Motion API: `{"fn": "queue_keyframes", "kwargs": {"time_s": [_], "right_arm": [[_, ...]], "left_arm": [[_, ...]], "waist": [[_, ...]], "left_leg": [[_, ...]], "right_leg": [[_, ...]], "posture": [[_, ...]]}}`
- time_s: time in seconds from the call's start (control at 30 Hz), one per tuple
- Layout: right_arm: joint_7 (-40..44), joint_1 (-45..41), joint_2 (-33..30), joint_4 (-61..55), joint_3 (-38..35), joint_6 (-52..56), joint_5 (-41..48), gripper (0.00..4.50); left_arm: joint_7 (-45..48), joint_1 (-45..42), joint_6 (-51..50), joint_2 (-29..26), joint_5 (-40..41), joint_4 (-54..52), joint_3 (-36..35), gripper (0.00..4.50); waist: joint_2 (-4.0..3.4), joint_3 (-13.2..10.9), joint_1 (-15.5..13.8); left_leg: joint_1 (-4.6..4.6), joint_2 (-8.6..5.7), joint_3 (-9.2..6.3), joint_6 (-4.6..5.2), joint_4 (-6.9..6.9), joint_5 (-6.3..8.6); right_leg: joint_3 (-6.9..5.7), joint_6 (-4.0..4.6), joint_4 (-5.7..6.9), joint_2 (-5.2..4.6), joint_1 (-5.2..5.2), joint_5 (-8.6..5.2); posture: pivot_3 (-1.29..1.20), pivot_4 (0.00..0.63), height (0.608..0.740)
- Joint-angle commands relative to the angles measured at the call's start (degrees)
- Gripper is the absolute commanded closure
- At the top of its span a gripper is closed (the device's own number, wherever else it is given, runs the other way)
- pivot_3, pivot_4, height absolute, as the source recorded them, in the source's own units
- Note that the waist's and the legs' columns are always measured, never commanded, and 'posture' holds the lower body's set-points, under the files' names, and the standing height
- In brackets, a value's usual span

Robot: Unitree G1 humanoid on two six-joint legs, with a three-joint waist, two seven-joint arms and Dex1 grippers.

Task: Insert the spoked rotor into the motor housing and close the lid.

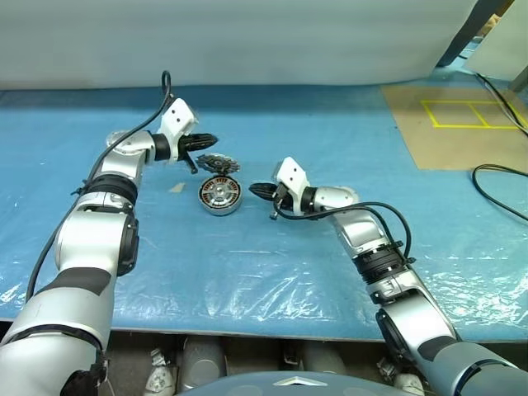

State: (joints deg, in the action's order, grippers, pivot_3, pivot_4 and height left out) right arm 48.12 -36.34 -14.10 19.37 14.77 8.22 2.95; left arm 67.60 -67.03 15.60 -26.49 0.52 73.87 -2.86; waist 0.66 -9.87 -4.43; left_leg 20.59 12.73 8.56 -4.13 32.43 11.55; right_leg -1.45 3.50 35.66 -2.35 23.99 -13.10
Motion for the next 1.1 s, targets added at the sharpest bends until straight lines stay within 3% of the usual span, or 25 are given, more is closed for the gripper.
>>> {"fn": "queue_keyframes", "kwargs": {"time_s": [0.03, 0.23, 0.63, 0.73, 1.1], "right_arm": [[-0.2, 0.4, -0.2, -2.6, -0.6, 0.1, 0.4, 4.5], [-0.2, 0.1, -0.1, -2.5, -0.7, 0.3, 0.6, 4.5], [0.6, -4.9, -1.8, 2.2, -5.9, 0.0, 2.9, 4.5], [0.9, -4.9, -0.1, 1.9, -5.2, -0.1, 2.9, 4.5], [2.4, -7.9, 6.5, 5.5, -3.6, -0.1, 2.8, 4.5]], "left_arm": [[9.4, -2.2, -2.1, -0.5, 2.9, -1.2, -1.8, 4.48], [16.2, 1.4, -3.0, -2.6, -2.6, -2.4, 4.0, 4.48], [14.1, 12.1, 6.5, -0.9, -4.7, -11.9, 8.8, 4.48], [13.2, 13.3, 6.2, 0.1, -3.1, -14.3, 8.1, 4.48], [4.9, 5.3, 3.4, -2.6, 7.9, -16.3, -3.2, 4.48]], "waist": [[0.0, 0.0, -0.1], [0.0, 0.0, -0.1], [-0.01, 0.0, -1.1], [-0.01, 0.0, -1.1], [-0.02, 0.0, -1.0]], "left_leg": [[-0.01, 0.0, 0.0, 0.0, 0.0, 0.0], [-0.07, 0.01, 0.01, 0.0, 0.0, 0.0], [-0.13, 0.04, 0.02, 0.01, 0.05, 0.0], [-0.13, 0.04, 0.02, 0.01, 0.05, 0.0], [-0.1, 0.08, 0.03, 0.01, 0.11, 0.0]], "right_leg": [[0.0, 0.0, 0.0, 0.0, 0.0, 0.0], [0.0, 0.0, 0.02, -0.01, 0.0, 0.0], [-0.01, 0.01, 0.08, -0.02, -0.02, 0.0], [-0.02, 0.01, 0.07, -0.02, -0.01, 0.0], [-0.04, 0.02, 0.11, -0.01, 0.11, 0.0]], "posture": [[0.0, 0.15, 0.74], [0.0, 0.15, 0.74], [0.0, 0.15, 0.74], [0.0, 0.15, 0.74], [0.0, 0.15, 0.74]]}}
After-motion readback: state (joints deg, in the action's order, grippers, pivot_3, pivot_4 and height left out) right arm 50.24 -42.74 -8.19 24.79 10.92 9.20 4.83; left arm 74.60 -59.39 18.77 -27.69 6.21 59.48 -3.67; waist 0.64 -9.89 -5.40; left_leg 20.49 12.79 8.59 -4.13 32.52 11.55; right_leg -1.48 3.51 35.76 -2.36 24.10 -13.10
